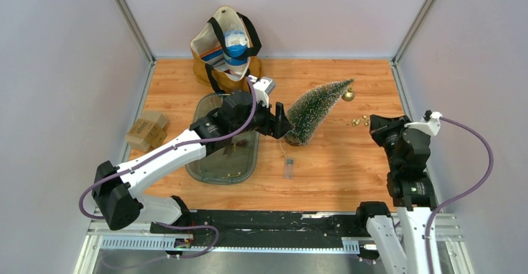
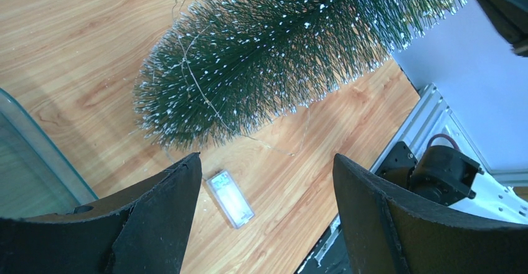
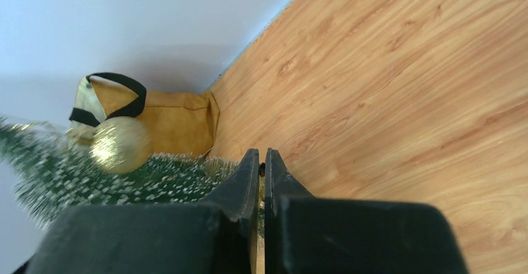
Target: Decorate the small christmas tree
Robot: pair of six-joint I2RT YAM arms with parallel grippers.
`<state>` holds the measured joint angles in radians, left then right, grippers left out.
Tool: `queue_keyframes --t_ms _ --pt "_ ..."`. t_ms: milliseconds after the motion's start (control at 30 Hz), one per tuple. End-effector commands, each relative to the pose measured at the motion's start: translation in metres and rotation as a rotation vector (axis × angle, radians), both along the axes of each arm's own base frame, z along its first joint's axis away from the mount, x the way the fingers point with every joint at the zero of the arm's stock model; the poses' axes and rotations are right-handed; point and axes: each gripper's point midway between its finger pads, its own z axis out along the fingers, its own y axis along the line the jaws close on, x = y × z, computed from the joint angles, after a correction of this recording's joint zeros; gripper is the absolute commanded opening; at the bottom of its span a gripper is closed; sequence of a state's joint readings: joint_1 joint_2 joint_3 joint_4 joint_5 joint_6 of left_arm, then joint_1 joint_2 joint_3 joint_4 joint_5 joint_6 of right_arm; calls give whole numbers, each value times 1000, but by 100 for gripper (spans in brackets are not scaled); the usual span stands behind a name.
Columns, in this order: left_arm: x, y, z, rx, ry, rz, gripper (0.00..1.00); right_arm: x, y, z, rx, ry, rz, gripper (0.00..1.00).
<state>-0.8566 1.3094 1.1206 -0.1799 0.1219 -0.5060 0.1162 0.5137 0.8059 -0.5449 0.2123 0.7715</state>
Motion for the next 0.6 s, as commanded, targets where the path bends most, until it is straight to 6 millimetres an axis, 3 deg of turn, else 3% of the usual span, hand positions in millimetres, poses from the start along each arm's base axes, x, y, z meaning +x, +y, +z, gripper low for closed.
queue_keyframes --t_ms 0,67,333,567 --pt "7 -3 26 -43 -67 -12 85 14 28 1 259 -100 209 0" --pt "10 -4 25 -39 -68 -17 85 21 31 -5 339 -122 236 0" --pt "25 -9 23 -43 -73 -16 83 34 31 7 400 -195 247 0" --pt "32 -18 27 -50 -87 -26 82 41 41 -4 444 -169 297 0"
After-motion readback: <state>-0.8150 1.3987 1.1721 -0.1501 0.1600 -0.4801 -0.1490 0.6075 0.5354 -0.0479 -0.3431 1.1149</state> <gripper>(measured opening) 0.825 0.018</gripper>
